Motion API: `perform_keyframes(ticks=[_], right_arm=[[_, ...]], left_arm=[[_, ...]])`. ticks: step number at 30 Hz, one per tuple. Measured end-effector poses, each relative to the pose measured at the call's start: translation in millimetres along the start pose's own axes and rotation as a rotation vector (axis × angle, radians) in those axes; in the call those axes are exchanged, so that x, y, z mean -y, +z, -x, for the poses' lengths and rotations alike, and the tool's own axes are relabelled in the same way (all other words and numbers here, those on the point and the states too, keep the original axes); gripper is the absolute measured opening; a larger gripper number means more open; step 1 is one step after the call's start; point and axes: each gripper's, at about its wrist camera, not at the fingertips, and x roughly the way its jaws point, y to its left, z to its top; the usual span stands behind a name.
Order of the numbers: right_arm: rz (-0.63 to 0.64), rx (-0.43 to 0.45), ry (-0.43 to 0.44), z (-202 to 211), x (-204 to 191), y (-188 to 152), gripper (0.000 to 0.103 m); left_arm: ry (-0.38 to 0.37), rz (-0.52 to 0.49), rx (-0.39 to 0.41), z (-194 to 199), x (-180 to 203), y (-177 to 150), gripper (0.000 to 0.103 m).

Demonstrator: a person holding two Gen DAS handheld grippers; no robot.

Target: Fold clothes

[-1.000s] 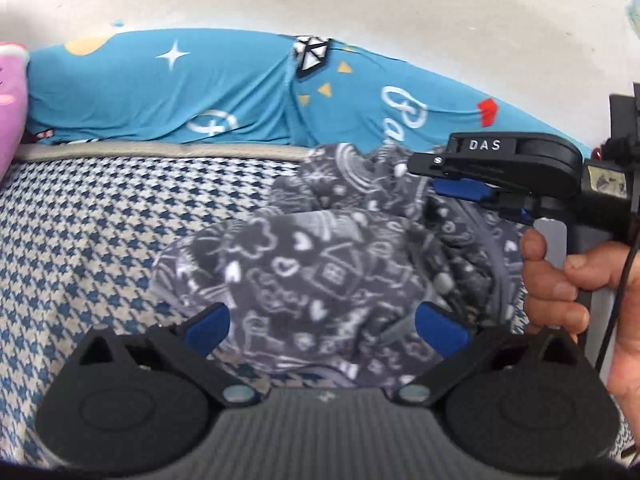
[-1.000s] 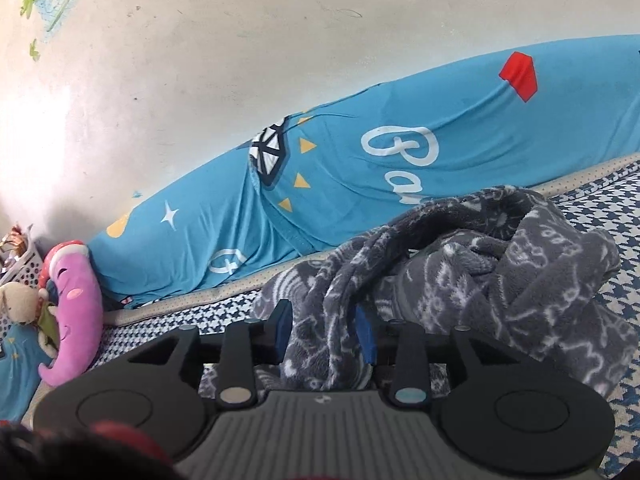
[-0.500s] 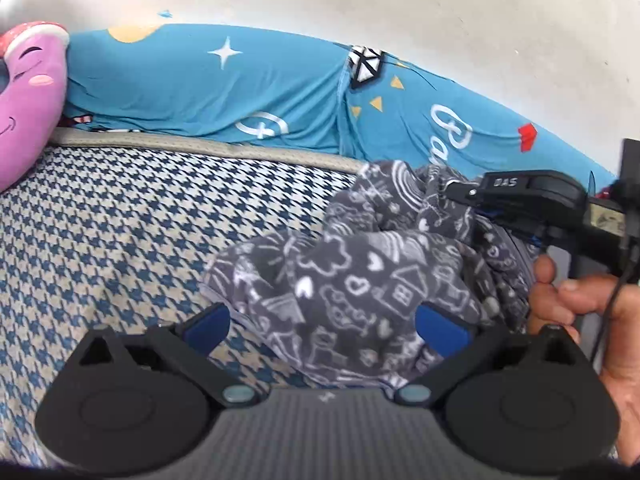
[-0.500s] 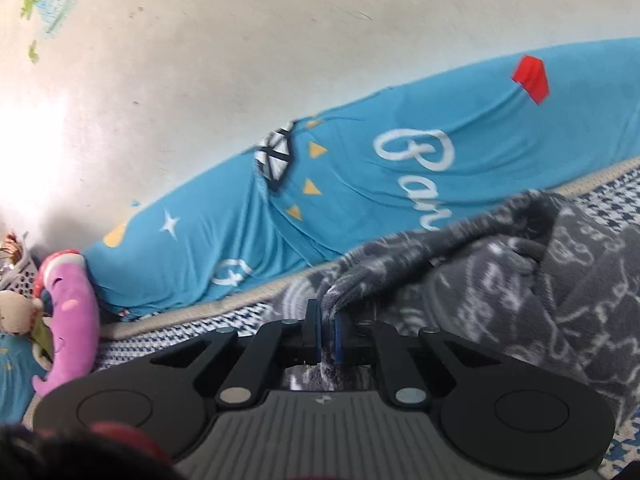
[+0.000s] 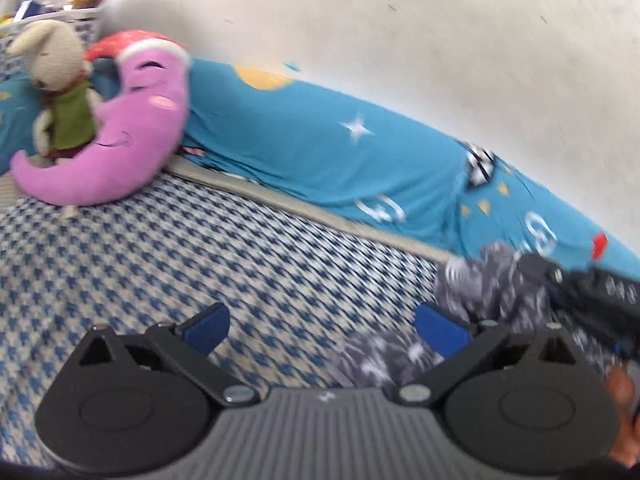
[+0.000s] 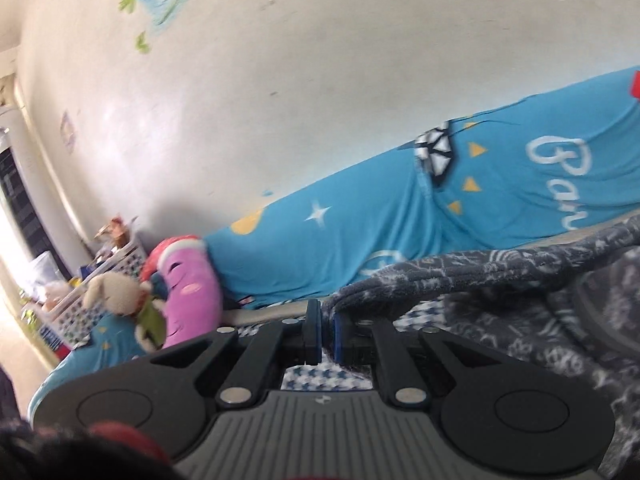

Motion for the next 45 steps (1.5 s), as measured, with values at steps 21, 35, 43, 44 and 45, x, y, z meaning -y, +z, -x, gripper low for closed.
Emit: perform_keyframes(ticks=[21,35,43,44,45], right_arm=[[0.358,-0.413,0.26,-4,-95,-95,0.019],[0.39,-0.386,0.038,42,-84,-64,0.025],[0.258,-0.382,-0.122,61,-56,-47,0.026],[0.247,-0.384,-0.137,62,-52,-47,0.026],[0.236,-0.386,-0.152,63,-48,-47,0.029]], left_arm=[[0.011,0.065,0.078,17,-33,19,0.103],[-0.102,-0.068,0.008,4,16,3,0.103],[-0.155,-0.195,0.0,0,55,-13,0.103],[-0.16,-0.21,0.003,0,60,-14,0.103],[-0.165,-0.224,0.006,-1,64,-16,0.103]])
